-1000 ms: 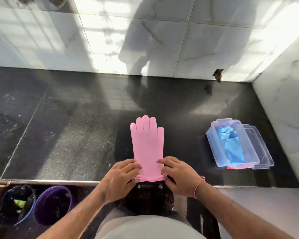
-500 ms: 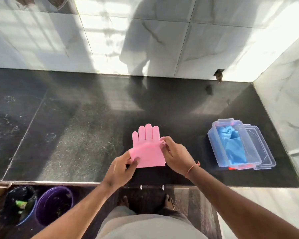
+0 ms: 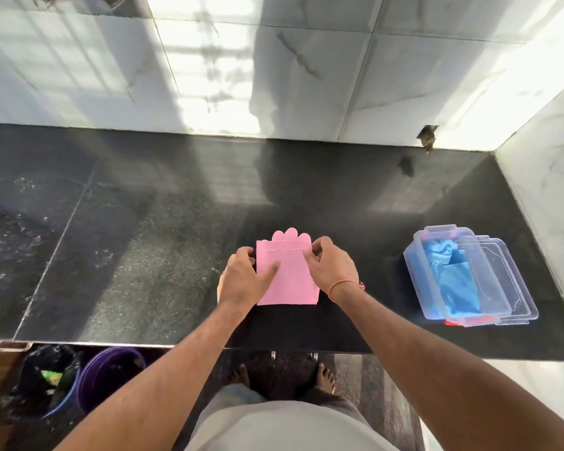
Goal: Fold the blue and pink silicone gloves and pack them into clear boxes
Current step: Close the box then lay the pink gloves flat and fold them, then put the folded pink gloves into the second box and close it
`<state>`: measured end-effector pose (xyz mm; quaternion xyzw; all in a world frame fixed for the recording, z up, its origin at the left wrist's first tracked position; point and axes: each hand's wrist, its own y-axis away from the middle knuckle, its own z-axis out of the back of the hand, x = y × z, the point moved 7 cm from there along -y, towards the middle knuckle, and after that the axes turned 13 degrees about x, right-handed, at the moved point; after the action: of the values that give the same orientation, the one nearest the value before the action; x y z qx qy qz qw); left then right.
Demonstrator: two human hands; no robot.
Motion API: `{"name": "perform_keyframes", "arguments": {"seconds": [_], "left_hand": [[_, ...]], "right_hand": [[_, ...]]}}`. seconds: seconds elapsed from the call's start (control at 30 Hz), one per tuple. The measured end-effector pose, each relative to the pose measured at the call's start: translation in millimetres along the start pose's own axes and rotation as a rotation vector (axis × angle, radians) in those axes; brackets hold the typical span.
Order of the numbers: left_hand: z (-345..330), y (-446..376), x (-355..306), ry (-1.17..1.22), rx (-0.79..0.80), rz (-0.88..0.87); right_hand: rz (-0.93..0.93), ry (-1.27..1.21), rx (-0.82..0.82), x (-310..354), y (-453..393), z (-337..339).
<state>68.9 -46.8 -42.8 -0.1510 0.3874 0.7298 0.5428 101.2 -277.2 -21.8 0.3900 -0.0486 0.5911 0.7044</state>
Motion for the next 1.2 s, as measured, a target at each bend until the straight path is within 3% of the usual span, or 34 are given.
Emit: {"name": "perform_keyframes", "arguments": {"seconds": [0.1,0.27,0.47,0.63,0.77,1.03,1.2], "left_hand": [[-7,-3,-3,-0.045,0.092,0.047],[-16,-9,-3,0.124,0.229,0.138],[-25,-3,-9,0.365,0.323,0.093],[-25,11,-20,0.659,0.383,-0.073],[-24,21,-36,0.818,0.432,-0.169],[-57,24,-121,0.927,0.538,-0.271],[-105,31,-200,0.882,0.658,-0.294]], "right_hand": [[-0.076,-0.128,-0.077,-13,10,-4],[-0.313,-0.587,0.05,-43,30,-31],[-0.261,-0.916,0.222,-31,35,-50],[-0.2,-0.922,0.281,-27,40,-44],[-0.074,-0.825,0.231,-27,43,-19],[0.082,-0.66,-0.028,-58,63,80],[0.05,-0.621,-0.193,-116,83,154]]}}
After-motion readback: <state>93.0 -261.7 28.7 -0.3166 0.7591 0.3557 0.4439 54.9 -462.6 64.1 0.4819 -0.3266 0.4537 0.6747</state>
